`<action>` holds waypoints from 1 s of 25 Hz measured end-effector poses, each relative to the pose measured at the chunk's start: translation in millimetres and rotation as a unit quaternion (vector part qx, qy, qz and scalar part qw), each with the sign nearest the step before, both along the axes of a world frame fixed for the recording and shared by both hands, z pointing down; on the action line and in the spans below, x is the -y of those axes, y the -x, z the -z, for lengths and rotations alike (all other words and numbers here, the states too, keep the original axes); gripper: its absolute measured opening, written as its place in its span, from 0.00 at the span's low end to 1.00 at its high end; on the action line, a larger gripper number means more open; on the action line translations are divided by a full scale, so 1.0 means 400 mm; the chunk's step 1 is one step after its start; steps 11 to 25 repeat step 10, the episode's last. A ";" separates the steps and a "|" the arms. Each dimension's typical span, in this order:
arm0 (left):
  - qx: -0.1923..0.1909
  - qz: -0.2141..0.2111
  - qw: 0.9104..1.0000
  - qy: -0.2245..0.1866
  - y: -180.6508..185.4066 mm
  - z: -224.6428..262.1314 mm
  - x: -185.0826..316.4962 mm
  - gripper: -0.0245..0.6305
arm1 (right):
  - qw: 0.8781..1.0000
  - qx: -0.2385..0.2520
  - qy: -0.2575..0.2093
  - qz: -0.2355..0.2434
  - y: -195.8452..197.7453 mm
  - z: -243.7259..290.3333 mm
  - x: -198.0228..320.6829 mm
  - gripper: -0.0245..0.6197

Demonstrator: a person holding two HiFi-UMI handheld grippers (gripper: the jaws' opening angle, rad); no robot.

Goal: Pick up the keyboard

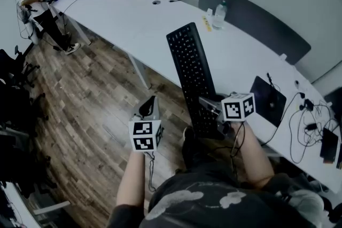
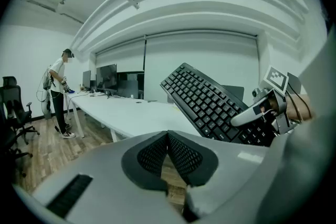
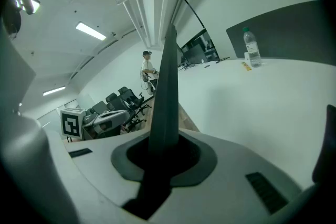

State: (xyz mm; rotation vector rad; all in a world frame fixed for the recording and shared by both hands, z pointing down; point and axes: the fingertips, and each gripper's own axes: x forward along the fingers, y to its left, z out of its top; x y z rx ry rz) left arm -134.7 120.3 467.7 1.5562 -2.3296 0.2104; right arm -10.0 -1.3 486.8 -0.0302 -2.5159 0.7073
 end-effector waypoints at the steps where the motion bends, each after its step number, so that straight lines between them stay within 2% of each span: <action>1: -0.002 0.002 1.000 0.000 -0.014 -0.002 -0.024 0.04 | 1.000 0.000 -0.001 0.003 -0.013 -0.002 -0.023 0.14; 10: -0.012 0.011 1.000 -0.006 -0.124 -0.012 -0.210 0.04 | 1.000 0.011 0.008 0.006 -0.109 -0.012 -0.219 0.14; 25: -0.012 0.011 1.000 -0.006 -0.124 -0.012 -0.210 0.04 | 1.000 0.011 0.008 0.006 -0.109 -0.012 -0.219 0.14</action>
